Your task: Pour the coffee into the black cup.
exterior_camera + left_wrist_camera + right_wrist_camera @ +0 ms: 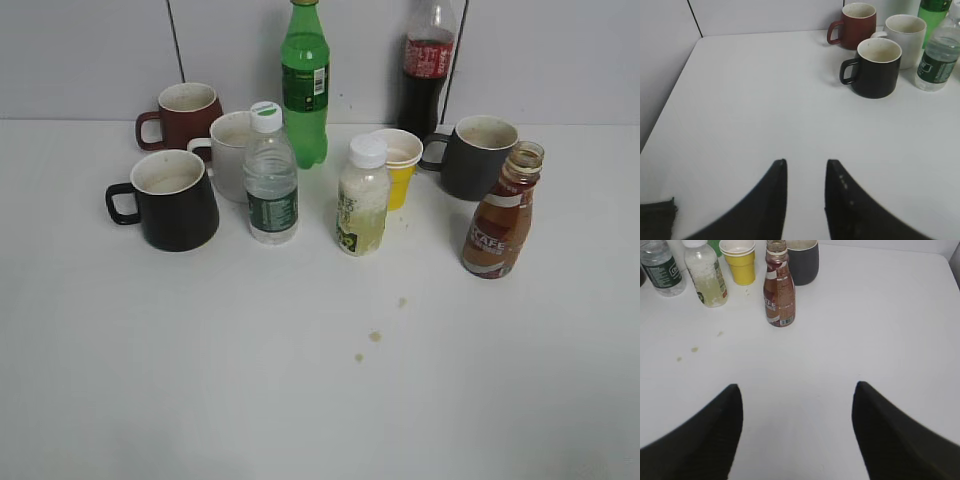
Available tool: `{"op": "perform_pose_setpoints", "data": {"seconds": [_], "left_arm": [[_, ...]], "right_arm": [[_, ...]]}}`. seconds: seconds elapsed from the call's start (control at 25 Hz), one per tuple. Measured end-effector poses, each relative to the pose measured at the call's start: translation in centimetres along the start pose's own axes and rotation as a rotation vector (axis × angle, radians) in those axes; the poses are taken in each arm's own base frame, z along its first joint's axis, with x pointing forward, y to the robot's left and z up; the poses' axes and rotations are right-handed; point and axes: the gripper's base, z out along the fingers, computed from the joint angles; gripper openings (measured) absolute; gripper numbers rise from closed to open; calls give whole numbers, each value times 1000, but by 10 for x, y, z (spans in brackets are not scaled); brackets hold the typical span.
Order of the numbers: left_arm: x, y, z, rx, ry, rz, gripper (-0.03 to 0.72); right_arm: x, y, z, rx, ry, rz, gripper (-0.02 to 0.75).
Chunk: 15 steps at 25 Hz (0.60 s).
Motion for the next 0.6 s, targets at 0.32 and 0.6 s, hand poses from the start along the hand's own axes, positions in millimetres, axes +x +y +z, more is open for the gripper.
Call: {"op": "perform_pose_setpoints", "data": {"seconds": [0.32, 0.6], "left_arm": [[0, 0, 0, 0, 0, 0, 210], [0, 0, 0, 0, 0, 0, 210]], "right_arm": [[0, 0, 0, 3, 0, -3, 512], [0, 0, 0, 4, 1, -4, 513]]}}
